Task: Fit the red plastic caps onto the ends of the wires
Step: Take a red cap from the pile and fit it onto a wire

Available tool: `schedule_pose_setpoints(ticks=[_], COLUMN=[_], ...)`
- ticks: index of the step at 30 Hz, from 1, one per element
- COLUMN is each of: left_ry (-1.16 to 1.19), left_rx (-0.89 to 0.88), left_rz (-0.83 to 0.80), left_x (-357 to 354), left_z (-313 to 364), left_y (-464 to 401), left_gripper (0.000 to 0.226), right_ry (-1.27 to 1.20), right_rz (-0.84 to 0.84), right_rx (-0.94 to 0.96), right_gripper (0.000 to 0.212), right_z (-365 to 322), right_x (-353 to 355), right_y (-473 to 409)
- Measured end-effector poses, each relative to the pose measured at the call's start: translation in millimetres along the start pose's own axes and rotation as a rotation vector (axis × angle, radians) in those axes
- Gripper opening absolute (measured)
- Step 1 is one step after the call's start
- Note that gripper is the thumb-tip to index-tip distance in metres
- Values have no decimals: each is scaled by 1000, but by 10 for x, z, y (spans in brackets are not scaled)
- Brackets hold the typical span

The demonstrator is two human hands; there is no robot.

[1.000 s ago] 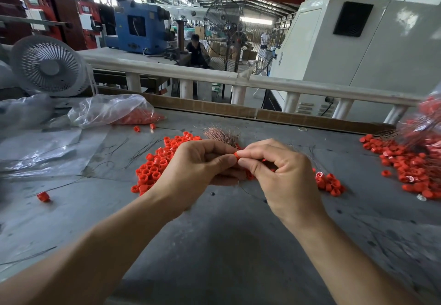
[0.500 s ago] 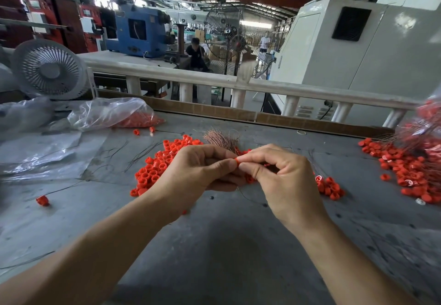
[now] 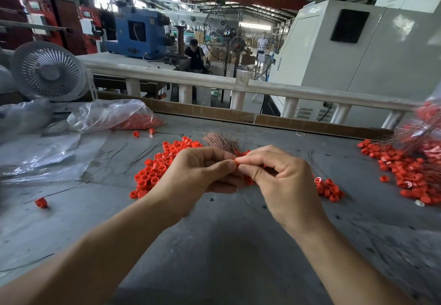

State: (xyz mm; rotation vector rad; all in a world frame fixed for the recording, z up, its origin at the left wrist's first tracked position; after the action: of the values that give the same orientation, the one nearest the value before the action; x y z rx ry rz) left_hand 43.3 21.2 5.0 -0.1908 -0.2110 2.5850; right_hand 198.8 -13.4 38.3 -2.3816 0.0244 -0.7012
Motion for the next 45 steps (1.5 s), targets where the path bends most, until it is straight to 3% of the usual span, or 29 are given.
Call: schedule_pose_setpoints(ticks=[5, 10, 20, 27, 38, 45], left_ry=[104, 139, -118, -126, -328, -407], left_rx=[-28, -32, -94, -128, -309, -345], left_rz=[29, 16, 118, 106, 151, 173], left_x=[20, 20, 36, 31, 40, 28], left_z=[-1, -7, 31, 38, 103, 126], left_y=[-1, 0, 5, 4, 14, 39], left_gripper=[14, 14, 7, 8, 11, 14], right_ry=[238, 31, -104, -3, 50, 24], right_rz=[34, 47, 64, 83, 151, 154], right_rx=[122, 15, -110, -47, 58, 34], right_gripper=[18, 15, 14, 13, 13, 13], right_z=[-117, -28, 59, 6, -75, -67], right_x=[-76, -102, -89, -86, -55, -49], right_y=[9, 4, 24, 37, 60, 73])
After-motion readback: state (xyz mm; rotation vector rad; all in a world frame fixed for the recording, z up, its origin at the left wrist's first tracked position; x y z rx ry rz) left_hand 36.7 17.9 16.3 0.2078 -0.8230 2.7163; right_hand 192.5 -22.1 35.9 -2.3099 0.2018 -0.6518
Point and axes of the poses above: each hand's wrist, its own y-axis away from the middle knuckle, its own x-axis out of the back of the hand, z = x × y, the point moved 6 cm from there along -y, towards the middle knuckle, and after that the axes turned 8 degrees about -z, right-handed, at the moved point
